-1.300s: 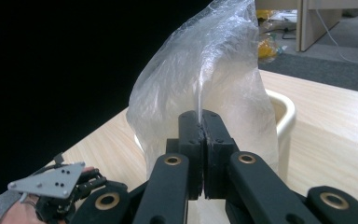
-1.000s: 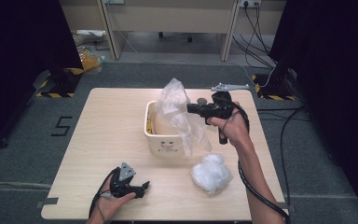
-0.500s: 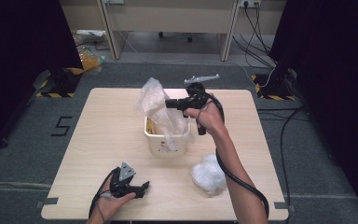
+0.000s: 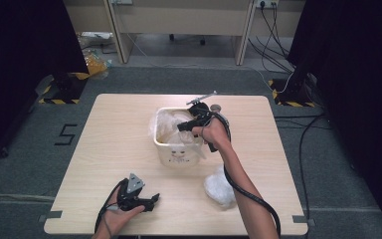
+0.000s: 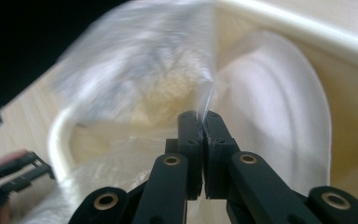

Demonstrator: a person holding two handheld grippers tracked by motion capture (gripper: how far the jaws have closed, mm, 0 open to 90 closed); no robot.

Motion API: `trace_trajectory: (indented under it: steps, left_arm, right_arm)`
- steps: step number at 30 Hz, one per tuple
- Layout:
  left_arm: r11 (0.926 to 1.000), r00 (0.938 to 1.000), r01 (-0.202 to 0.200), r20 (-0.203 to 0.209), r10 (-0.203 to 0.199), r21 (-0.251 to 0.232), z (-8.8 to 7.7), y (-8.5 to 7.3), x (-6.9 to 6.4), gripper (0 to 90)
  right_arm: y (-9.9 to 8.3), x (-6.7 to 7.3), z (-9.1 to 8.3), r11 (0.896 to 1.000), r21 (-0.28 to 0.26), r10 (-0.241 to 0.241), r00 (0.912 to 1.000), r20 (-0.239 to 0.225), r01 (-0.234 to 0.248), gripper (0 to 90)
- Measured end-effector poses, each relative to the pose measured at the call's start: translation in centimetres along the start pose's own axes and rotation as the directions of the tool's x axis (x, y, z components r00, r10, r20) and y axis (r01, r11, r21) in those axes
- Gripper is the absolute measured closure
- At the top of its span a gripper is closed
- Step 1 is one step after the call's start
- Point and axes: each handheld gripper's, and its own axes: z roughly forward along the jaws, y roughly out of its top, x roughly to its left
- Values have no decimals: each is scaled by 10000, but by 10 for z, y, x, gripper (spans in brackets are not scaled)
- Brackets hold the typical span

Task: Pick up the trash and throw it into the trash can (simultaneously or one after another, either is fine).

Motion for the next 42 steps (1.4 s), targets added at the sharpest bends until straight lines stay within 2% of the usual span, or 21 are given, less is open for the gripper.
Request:
trace_trajectory:
  steps: [3, 8, 11, 14, 16, 22, 28, 34, 42]
  left_arm:
    - [10000, 10000, -3, -5, 3, -2, 0, 0, 0, 140]
    - [10000, 10000, 0, -1, 0, -1, 0, 0, 0, 140]
    - [10000, 10000, -3, -2, 3, -1, 0, 0, 0, 140]
    - [10000, 10000, -6, -2, 6, 0, 0, 0, 0, 140]
    - [10000, 10000, 16, 6, -16, -2, 0, 0, 0, 140]
    - [10000, 10000, 13, 6, -13, -4, 0, 0, 0, 140]
    - [10000, 10000, -1, 1, 1, -3, 0, 0, 0, 140]
    - [10000, 10000, -2, 0, 2, 8, 0, 0, 0, 140]
    - [10000, 10000, -1, 17, 1, 31, 0, 0, 0, 140]
  right_arm:
    - [-2, 1, 5, 9993, 345, -137, 9998, 145, 132, 876]
    - [-2, 1, 8, 9989, 465, -112, 9999, 127, 106, 858]
    - [-2, 1, 8, 9994, 333, 28, 10000, 75, -30, 794]
    - [0, 1, 2, 9999, -27, 124, 9999, 16, -124, 719]
    - [1, 1, -5, 9995, -251, 210, 9997, 93, -208, 650]
    - [4, 0, -33, 9933, -1081, 424, 9989, 199, -400, 550]
    - [-2, 3, -56, 9888, -1481, 196, 9996, 200, -164, 542]
    - [-18, 0, -75, 9819, -1892, 144, 9995, 290, -87, 494]
    - [-39, 6, -101, 9714, -2370, -56, 9996, 260, 116, 476]
